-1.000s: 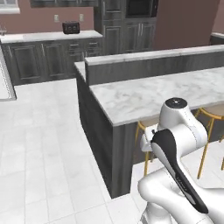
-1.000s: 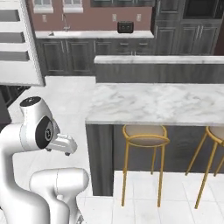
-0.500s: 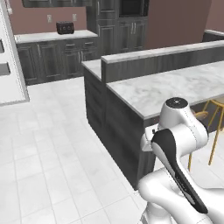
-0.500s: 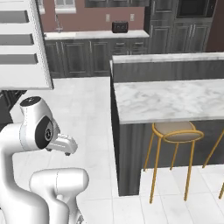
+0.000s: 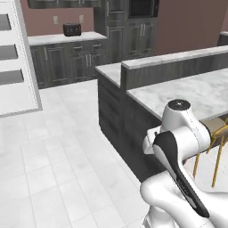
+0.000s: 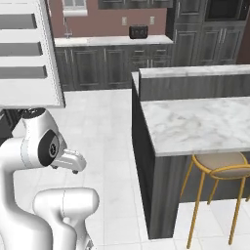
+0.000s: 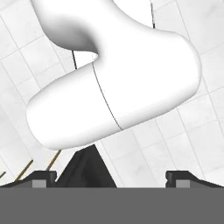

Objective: Place the cold items (lime and tomato) from the fridge in one tupperware on the dining counter. Place the warm items (hot dog and kebab skewer) in the stove area in another tupperware.

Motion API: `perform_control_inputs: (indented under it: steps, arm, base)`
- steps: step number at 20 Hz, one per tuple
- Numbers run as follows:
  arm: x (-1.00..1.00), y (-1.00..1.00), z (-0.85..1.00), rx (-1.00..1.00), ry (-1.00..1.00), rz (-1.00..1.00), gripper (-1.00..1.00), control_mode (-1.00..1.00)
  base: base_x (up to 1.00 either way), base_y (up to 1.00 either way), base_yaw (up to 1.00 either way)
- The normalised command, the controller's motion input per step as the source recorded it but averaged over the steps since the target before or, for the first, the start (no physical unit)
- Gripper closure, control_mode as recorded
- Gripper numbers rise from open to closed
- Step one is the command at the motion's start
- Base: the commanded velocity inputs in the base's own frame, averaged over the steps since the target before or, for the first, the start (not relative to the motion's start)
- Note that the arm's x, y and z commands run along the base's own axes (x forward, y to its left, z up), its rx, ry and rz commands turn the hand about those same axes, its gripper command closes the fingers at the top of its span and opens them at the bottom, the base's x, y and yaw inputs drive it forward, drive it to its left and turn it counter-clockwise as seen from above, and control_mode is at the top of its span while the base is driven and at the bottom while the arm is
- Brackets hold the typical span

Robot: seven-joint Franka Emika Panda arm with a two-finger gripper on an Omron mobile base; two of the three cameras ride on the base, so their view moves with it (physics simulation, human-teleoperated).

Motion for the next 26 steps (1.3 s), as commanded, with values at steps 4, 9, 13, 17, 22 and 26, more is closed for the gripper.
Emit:
perform_control_inputs:
  steps: [4,9,13,17,22,26]
  arm:
    - [0.0,0.0,0.0,0.0,0.0,0.0,-1.0,1.0]
    - [0.0,0.0,0.0,0.0,0.0,0.0,-1.0,1.0]
    - [0.0,0.0,0.0,0.0,0.0,0.0,-1.0,1.0]
    - [0.0,0.0,0.0,0.0,0.0,0.0,-1.0,1.0]
    - [0.0,0.0,0.0,0.0,0.0,0.0,-1.0,1.0]
    - [0.0,0.0,0.0,0.0,0.0,0.0,-1.0,1.0]
  base:
    - [0.67,0.06,0.0]
    - [0.74,0.0,0.0]
    - [0.84,0.0,0.0]
    - [0.92,-0.07,0.0]
    - [0.92,-0.12,0.0]
    - [0.93,-0.08,0.0]
